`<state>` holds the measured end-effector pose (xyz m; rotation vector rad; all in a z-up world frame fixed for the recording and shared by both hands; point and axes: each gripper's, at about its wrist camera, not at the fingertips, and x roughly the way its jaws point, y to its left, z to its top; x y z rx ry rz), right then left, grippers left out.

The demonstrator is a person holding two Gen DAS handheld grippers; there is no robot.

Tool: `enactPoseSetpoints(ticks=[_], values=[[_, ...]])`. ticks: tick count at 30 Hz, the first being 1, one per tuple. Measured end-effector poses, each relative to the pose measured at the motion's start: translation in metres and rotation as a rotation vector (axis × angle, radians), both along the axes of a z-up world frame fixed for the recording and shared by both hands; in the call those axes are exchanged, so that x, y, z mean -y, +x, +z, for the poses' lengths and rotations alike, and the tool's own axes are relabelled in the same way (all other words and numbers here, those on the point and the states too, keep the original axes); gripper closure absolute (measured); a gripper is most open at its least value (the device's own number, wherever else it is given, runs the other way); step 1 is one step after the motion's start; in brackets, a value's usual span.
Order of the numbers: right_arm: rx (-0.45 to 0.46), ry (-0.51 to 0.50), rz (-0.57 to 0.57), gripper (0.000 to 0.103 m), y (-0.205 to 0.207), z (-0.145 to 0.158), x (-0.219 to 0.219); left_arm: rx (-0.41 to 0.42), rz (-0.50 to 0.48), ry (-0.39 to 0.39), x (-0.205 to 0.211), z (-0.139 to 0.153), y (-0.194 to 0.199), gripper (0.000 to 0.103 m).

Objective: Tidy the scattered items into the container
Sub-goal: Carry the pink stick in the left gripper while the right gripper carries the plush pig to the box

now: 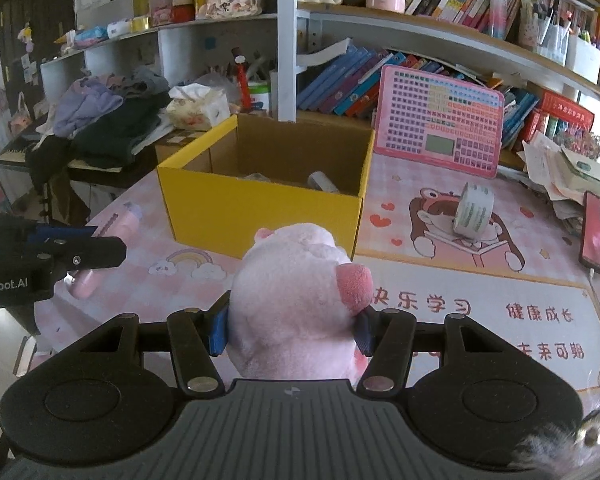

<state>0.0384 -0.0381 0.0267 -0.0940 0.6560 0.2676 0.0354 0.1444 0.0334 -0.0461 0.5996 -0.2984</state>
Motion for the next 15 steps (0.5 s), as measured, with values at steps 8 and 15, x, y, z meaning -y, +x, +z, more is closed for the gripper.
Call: enactPoseSetpoints(ticks=[8, 15], values=[[0.053, 0.008, -0.002, 0.048, 0.022, 0.017, -0.005, 0.044, 0.009, 0.016, -0.011, 0.014, 0.019, 0.08], [0.088, 0.028, 0.017, 0.048, 0.056, 0.036, 0.004, 0.08, 0.028, 0.006, -0.014, 0.026, 0.053, 0.08]])
